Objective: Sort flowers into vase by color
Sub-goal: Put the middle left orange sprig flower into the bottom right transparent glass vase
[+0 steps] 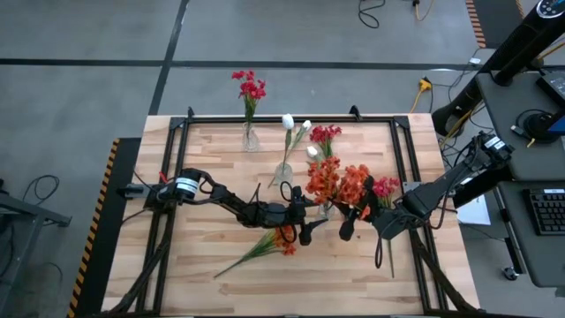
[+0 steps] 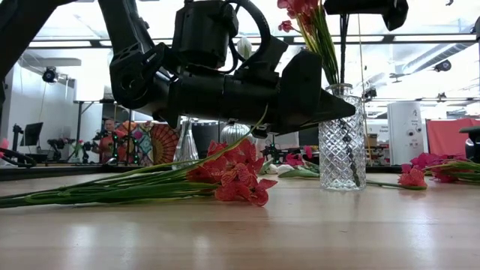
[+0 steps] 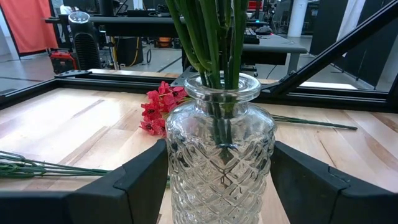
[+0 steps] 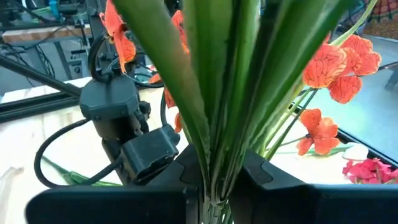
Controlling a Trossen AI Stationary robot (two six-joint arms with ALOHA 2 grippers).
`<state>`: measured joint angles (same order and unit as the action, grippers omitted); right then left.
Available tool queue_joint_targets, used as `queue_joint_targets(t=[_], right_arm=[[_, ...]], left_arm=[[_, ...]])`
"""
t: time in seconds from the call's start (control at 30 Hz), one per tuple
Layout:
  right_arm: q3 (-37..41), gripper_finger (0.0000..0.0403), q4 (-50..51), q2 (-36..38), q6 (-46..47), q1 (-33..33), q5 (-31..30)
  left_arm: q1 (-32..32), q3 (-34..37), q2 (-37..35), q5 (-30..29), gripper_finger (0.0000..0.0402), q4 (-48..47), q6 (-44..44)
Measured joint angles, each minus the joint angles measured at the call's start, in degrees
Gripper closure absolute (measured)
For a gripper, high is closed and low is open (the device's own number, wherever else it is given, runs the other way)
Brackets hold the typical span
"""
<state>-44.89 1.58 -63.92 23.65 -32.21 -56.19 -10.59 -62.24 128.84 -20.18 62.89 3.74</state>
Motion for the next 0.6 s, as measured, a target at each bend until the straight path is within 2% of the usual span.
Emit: queue_joint_targets(t=[0.6], right_arm=[[0.6,0.0365,1.5,0.0,2.5,0.2,1.1]], left_arm=[[0.0,0.0,0.0,0.0,0.0157,-0.3,0.0]])
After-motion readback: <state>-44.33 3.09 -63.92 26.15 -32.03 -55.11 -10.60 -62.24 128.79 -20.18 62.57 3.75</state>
